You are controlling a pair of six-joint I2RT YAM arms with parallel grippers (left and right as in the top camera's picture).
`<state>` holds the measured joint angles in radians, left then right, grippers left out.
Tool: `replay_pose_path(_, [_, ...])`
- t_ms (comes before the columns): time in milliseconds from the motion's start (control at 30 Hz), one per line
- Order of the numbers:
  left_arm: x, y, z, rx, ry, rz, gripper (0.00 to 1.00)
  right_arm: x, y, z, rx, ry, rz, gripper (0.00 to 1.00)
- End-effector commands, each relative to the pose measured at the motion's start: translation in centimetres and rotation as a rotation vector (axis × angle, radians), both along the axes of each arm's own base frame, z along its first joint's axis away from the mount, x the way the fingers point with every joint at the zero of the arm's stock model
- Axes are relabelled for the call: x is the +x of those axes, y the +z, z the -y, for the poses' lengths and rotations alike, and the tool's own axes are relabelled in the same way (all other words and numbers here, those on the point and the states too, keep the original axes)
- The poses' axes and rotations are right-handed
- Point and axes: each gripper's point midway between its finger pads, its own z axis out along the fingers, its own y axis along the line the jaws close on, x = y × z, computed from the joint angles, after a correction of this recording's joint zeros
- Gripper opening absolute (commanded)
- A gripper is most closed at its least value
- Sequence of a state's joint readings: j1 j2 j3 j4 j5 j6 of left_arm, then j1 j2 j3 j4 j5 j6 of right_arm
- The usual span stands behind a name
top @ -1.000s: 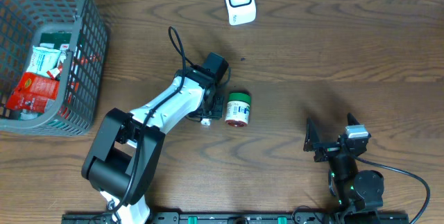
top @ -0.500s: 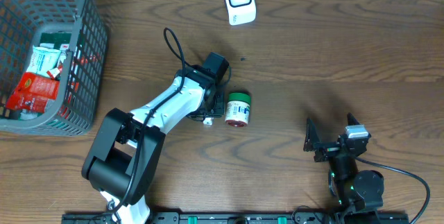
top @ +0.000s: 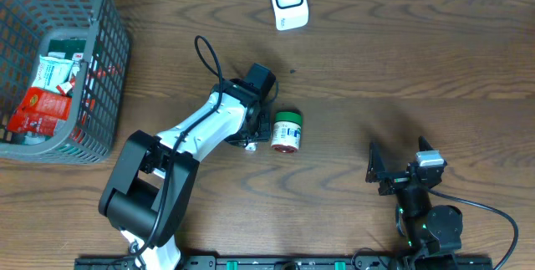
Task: Scan the item barcode
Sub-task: 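Lower the tissue pack and stand it upright left of the jar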
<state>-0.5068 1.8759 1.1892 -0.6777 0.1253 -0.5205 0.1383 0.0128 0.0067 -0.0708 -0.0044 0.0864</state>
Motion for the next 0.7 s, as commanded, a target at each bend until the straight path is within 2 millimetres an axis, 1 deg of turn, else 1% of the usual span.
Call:
replay_pose_path(0, [0.2, 0.2, 0.2, -0.003, 0.026, 0.0, 0.4, 0.0, -0.1, 0.2, -0.013, -0.006, -0.002, 0.99])
replay_pose_path(33, [0.2, 0.2, 0.2, -0.002, 0.028, -0.002, 0.38, 0.0, -0.1, 0.2, -0.013, -0.006, -0.002, 0.99])
replay_pose_path(100, [0.1, 0.2, 0.2, 0.0, 0.028, -0.006, 0.39, 0.0, -0.1, 0.2, -0.013, -0.006, -0.002, 0.99])
replay_pose_path(267, [0.1, 0.2, 0.2, -0.002, 0.028, -0.01, 0.52, 0.0, -0.1, 0.2, -0.013, -0.006, -0.002, 0.99])
replay_pose_path(300, [0.1, 0.3, 0.2, -0.004, 0.028, -0.008, 0.53, 0.0, -0.1, 0.2, -0.013, -0.006, -0.002, 0.99])
replay_pose_path(433, [1.0, 1.3, 0.7, -0.018, 0.028, 0.021, 0.61, 0.0, -0.1, 0.2, -0.013, -0.006, -0.002, 0.99])
replay_pose_path(467, [1.7, 2.4, 1.1, -0.033, 0.012, 0.052, 0.62, 0.0, -0.1, 0.2, -0.013, -0.006, -0.002, 0.99])
replay_pose_path(533, [2.6, 4.0, 1.0, -0.023, 0.014, 0.095, 0.63, 0.0, -0.1, 0.2, -0.013, -0.006, -0.002, 0.99])
replay_pose_path(600, [3.5, 5.9, 0.8, -0.006, 0.0, 0.144, 0.66, 0.0, -0.1, 0.2, -0.013, -0.006, -0.002, 0.99])
replay_pose_path(667, [4.4, 8.4, 0.6, 0.009, -0.024, 0.192, 0.66, 0.0, -0.1, 0.2, -0.013, -0.006, -0.002, 0.99])
